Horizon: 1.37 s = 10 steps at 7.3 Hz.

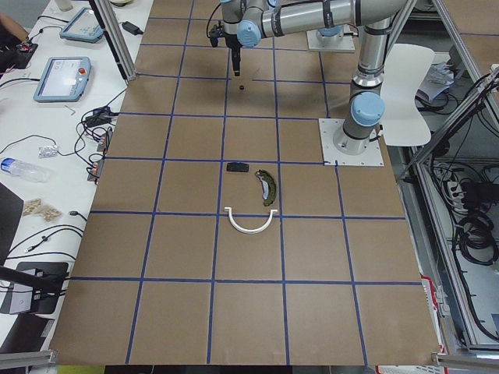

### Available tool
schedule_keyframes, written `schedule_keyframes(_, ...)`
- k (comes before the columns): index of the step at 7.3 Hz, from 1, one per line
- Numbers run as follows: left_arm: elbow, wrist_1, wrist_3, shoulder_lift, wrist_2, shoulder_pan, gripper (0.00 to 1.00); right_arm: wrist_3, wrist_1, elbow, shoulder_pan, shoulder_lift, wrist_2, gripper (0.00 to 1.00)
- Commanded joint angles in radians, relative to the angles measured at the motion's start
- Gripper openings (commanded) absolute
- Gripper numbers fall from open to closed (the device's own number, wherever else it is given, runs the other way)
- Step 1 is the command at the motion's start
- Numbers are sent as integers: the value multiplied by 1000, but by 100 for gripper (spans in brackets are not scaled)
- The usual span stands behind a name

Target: Place bearing gear from tray to pile

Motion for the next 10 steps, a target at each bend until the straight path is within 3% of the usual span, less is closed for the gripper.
schedule_keyframes(1, 0, 78, -30, -101, -34, -42, 100, -295, -56, -8, -307, 72, 2, 100)
schedule_keyframes(3, -2, 105, -30, -166, -33, -61, 100, -517, -287, -8, -456, 216, -5, 100)
schedule_keyframes(4, -14, 110, -30, -187, -33, -62, 98, -591, -308, -11, -483, 257, 3, 100)
schedule_keyframes(5, -32, 149, -30, -198, -33, -62, 98, -610, -309, -12, -484, 270, 2, 89)
schedule_keyframes(6, -61, 189, -30, -212, -33, -62, 95, -612, -309, -8, -484, 287, -11, 65)
schedule_keyframes(7, -74, 200, -32, -217, -34, -60, 80, -617, -309, -13, -484, 308, -9, 65)
schedule_keyframes(9, -75, 200, -30, -220, -37, -62, 64, -682, -309, -12, -488, 316, -12, 59)
schedule_keyframes(10, -77, 200, -32, -223, -39, -62, 63, -681, -309, -10, -488, 316, -12, 59)
